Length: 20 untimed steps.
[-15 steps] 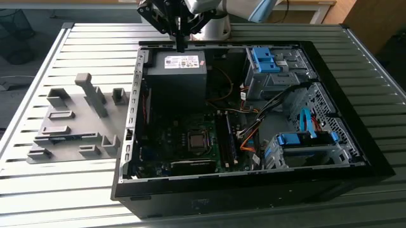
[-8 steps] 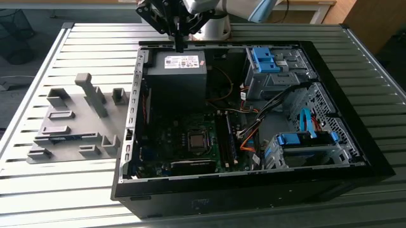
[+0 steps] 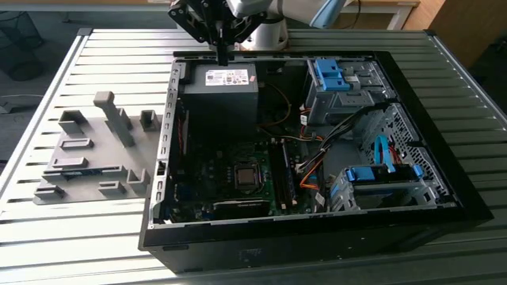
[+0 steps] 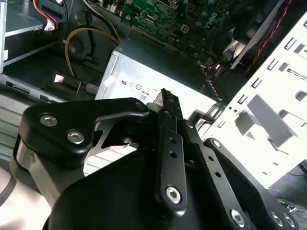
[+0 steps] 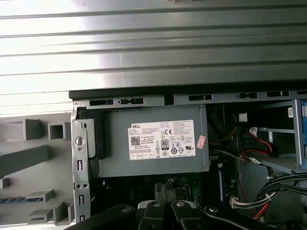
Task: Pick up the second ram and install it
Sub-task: 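Reach for the second ram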
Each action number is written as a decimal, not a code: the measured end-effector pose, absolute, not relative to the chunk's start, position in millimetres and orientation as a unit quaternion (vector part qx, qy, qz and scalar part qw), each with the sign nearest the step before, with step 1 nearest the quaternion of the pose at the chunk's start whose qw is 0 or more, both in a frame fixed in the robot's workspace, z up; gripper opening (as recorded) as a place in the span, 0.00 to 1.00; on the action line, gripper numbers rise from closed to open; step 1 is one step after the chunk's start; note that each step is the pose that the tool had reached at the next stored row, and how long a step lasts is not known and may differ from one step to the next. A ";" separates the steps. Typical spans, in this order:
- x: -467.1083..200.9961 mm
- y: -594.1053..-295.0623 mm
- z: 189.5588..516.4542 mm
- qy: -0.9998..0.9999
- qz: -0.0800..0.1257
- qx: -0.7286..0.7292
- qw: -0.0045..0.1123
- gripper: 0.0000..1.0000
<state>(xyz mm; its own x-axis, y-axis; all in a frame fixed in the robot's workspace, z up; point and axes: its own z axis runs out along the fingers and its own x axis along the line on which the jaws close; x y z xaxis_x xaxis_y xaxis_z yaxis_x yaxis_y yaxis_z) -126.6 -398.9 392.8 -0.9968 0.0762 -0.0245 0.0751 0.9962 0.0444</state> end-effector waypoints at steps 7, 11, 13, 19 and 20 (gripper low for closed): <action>-128.5 -398.9 392.5 0.999 0.022 0.038 0.013 0.11; -129.5 -398.9 392.5 0.999 0.022 0.038 0.013 0.11; -130.1 -398.9 392.4 0.999 0.022 0.038 0.013 0.11; -131.7 -398.9 392.2 0.999 0.022 0.038 0.013 0.11; -132.0 -398.9 392.1 0.999 0.022 0.038 0.013 0.11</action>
<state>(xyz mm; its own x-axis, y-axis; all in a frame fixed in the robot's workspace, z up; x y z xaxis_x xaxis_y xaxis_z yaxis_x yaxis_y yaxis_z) -132.0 -398.9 392.1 -0.9968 0.0763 -0.0244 0.0751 0.9962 0.0443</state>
